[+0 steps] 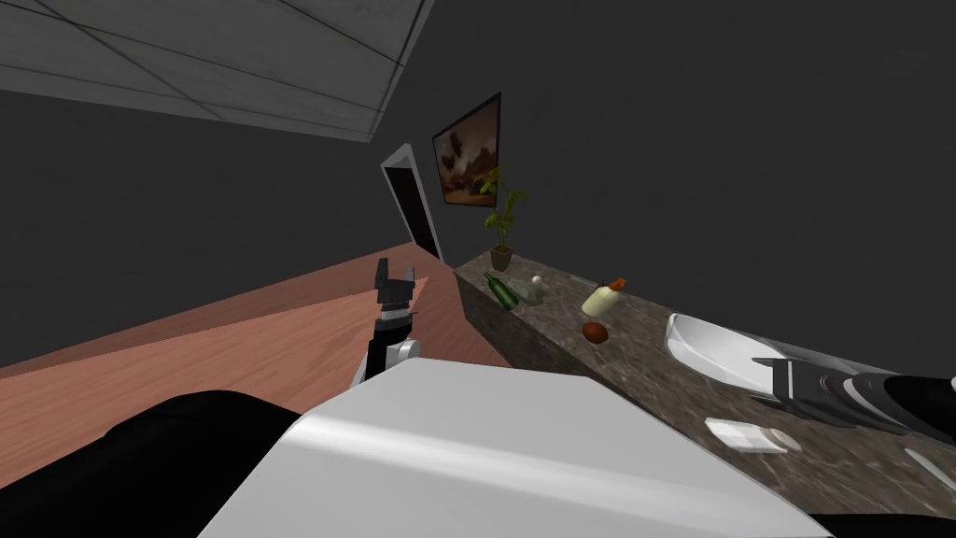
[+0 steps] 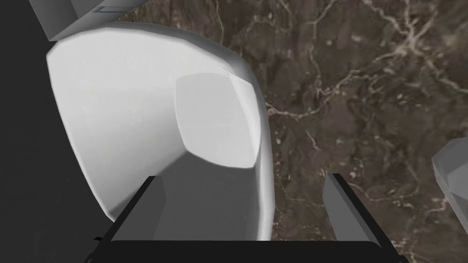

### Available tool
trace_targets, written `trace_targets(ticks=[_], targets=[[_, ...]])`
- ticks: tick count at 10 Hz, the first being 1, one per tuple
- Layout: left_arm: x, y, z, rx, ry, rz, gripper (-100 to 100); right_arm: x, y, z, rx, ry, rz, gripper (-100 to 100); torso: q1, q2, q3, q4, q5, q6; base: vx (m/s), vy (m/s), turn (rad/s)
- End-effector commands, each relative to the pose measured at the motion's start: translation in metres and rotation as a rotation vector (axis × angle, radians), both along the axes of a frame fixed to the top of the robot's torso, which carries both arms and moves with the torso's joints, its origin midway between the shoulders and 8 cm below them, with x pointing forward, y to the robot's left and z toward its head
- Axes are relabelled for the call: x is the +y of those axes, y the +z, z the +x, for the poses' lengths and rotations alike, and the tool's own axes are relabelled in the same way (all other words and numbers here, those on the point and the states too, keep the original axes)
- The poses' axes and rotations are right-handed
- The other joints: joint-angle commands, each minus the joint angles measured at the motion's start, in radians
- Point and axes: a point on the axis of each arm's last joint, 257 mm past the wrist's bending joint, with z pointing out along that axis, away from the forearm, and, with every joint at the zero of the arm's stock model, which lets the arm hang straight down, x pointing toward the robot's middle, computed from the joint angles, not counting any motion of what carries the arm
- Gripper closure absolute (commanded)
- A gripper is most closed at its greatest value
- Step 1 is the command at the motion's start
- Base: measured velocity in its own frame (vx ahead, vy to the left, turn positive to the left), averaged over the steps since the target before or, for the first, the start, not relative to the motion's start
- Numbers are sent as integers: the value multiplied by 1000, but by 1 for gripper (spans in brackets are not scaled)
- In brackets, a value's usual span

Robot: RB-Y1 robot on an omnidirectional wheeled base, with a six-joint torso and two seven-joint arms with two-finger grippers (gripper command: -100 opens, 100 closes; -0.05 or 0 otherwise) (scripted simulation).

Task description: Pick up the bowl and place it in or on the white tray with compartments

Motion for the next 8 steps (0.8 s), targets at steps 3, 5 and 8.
trace_targets(ticks=[3,5,8], targets=[[0,0,0,0,0,0,0,-9,-8,-15,0,4,-1,-100,0,2,1,0,0,0,37,22,-23],[0,0,0,0,0,0,0,-13,-13,-25,1,4,0,-100,0,4,2,1,0,0,11,13,-31],[0,0,0,0,0,0,0,-16,-14,-28,2,3,1,100,-1,4,2,1,0,0,7,9,-23]])
